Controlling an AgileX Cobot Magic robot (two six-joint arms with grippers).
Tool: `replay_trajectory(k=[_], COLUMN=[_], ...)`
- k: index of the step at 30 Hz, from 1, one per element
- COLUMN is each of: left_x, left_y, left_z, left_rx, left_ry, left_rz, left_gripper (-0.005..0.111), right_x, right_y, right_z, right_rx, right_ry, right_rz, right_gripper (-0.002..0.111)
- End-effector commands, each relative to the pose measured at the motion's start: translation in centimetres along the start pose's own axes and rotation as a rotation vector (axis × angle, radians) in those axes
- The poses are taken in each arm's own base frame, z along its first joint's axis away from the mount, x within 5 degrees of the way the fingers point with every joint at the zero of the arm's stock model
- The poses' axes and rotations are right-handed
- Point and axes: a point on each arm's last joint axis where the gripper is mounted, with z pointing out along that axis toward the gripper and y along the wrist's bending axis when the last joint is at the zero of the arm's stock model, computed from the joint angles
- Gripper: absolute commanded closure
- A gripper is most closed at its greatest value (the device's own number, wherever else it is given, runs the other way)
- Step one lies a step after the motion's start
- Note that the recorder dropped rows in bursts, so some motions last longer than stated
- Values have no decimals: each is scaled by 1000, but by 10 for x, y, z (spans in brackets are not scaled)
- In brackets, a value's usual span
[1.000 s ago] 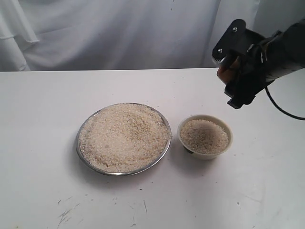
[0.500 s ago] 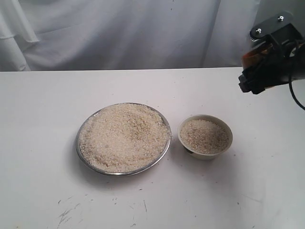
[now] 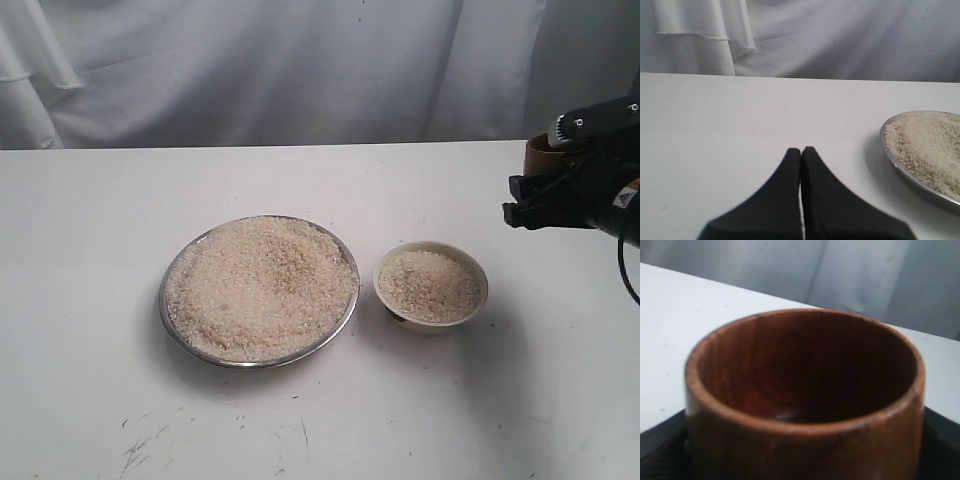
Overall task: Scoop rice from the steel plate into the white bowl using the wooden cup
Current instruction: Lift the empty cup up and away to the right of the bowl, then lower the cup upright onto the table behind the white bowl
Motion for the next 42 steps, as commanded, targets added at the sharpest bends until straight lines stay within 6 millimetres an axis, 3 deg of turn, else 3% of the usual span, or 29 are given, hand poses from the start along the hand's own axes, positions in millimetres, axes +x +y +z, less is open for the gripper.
replay_trajectory(k=[1,14,20,28,38,42], left_x=[1,1,1,1,1,1], left_y=[0,0,0,0,0,0], left_z=[0,0,0,0,0,0], left_rx=[2,2,2,2,2,2], left_ry=[-7,-7,-7,-7,-7,-7], left_rz=[-4,-4,-4,-4,-4,-4], left_gripper=[107,107,107,107,107,107], right_x=[5,52,54,62,72,73], right_y=[9,20,23,8,4,3], right_z=[12,57,78,104,127,137], right_rx=[-65,-91,-128,-112,-152,-151], right_ry=[-118,-160,-178,-162,-162,-164], right_rz=[16,48,52,96,84,160], right_gripper=[108,108,108,108,108,108])
